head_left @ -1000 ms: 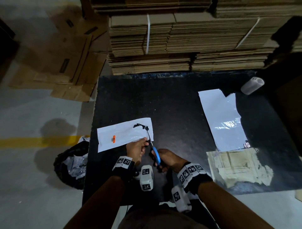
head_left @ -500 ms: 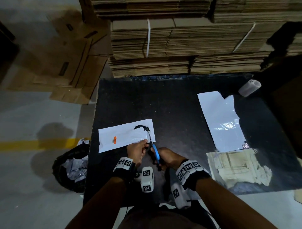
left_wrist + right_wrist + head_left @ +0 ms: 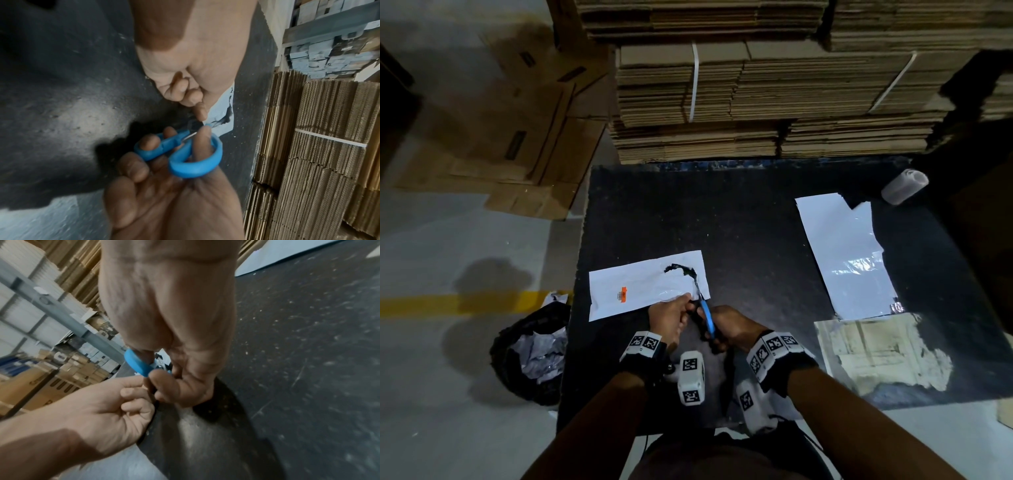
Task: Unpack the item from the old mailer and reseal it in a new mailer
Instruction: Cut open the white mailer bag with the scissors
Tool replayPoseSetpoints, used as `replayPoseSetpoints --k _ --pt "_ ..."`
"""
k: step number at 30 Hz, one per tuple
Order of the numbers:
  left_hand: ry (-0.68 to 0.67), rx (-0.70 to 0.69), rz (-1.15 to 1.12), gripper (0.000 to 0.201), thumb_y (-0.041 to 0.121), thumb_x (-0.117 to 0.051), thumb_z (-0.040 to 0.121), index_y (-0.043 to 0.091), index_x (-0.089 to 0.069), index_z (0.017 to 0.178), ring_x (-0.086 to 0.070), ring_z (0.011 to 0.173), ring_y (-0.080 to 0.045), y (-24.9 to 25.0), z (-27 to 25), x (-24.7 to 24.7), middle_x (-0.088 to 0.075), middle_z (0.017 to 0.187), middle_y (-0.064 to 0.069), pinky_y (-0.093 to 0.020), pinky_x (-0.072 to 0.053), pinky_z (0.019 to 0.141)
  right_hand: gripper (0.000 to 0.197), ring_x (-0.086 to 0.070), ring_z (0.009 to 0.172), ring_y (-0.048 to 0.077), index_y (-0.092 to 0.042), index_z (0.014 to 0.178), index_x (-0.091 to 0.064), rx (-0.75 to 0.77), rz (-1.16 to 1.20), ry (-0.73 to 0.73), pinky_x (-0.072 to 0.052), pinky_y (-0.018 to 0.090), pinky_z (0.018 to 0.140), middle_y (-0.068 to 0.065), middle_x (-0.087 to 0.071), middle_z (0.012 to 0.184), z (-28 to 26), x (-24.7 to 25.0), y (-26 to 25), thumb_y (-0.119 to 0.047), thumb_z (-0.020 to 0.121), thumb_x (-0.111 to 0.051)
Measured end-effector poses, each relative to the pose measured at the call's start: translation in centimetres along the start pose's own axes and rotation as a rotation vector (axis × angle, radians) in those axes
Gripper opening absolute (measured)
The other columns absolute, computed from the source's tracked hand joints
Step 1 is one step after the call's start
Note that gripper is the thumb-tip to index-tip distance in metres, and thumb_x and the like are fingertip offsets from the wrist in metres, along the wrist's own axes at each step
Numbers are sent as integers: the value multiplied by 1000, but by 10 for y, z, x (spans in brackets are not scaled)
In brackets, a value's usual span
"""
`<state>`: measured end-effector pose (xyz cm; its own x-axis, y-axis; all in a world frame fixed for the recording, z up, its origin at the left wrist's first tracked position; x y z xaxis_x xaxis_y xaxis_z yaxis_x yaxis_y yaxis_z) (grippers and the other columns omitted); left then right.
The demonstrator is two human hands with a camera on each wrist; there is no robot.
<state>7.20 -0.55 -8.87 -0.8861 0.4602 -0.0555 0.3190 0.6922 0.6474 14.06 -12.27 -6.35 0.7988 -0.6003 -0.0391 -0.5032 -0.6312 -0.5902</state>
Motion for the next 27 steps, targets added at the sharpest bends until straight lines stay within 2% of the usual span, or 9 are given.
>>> replayPoseSetpoints --k 4,8,13,16,17,20,22,24,27 --pt "0 -8 0 15 10 -72 81 7 -65 68 -41 40 -12 -1 2 0 -62 63 -10 -18 -29 37 38 -39 38 14 -17 88 -66 -36 30 10 -31 17 41 3 -51 55 5 0 -1 -53 82 -57" --pt "-17 -14 6 12 11 -71 82 2 -66 75 -38 35 -9 -1 1 0 -62 64 -11 -16 -26 34 33 -37 33 13 -11 92 -60 -13 26 28 -30 16 41 5 -51 55 9 1 1 -43 92 -55" --pt "-8 -24 23 13 13 -69 82 3 -65 74 -36 33 -9 1 -2 0 -62 64 -10 -16 -23 33 34 -35 36 13 -19 86 -70 -33 52 22 -29 15 40 5 -51 56 11 1 -1 -49 88 -55" --pt "-13 -17 2 12 10 -69 83 6 -64 72 -37 34 -9 3 -4 -1 -61 62 -10 -17 -24 34 44 -36 34 11 -5 108 -66 -7 22 52 -30 14 38 6 -53 57 11 5 -3 -44 91 -56" --pt "-15 -13 -2 12 9 -69 83 6 -64 72 -37 34 -9 3 -5 -1 -60 61 -10 -17 -24 34 43 -36 33 11 -5 108 -65 -5 15 51 -29 14 38 6 -53 57 12 5 -3 -43 91 -56" --pt "0 -6 11 11 10 -69 81 3 -65 74 -37 34 -9 4 -6 -1 -61 64 -12 -17 -25 34 40 -35 36 11 -18 95 -69 -43 6 23 -28 15 39 4 -51 57 8 3 -7 -55 85 -58" --pt "6 3 8 11 12 -69 81 1 -67 80 -36 33 -9 6 -8 -1 -60 67 -13 -16 -26 33 46 -37 36 11 -18 82 -65 -76 -64 1 -29 15 39 3 -49 57 2 7 -12 -64 79 -59" --pt "-8 28 -30 11 13 -69 83 2 -69 81 -36 33 -7 6 -9 0 -62 63 -7 -16 -25 33 42 -39 30 7 -15 68 -56 -78 -122 -9 -26 12 34 0 -49 47 -14 20 -22 -51 88 -58" --pt "-41 56 -91 11 13 -67 86 8 -68 77 -38 36 -5 8 -13 0 -63 54 2 -15 -27 34 35 -42 26 0 -14 60 -54 -3 -267 -22 -29 13 29 -7 -50 34 -45 56 -38 -22 94 -57"
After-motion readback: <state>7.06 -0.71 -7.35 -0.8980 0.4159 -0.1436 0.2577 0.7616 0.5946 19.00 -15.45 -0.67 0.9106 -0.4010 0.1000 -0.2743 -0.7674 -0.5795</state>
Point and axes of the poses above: each hand's wrist, its own z-axis towards the middle knuckle, its own x-axis out of the back of the hand, y = z × x, the point moved 5 cm from there along z, towards the middle knuckle
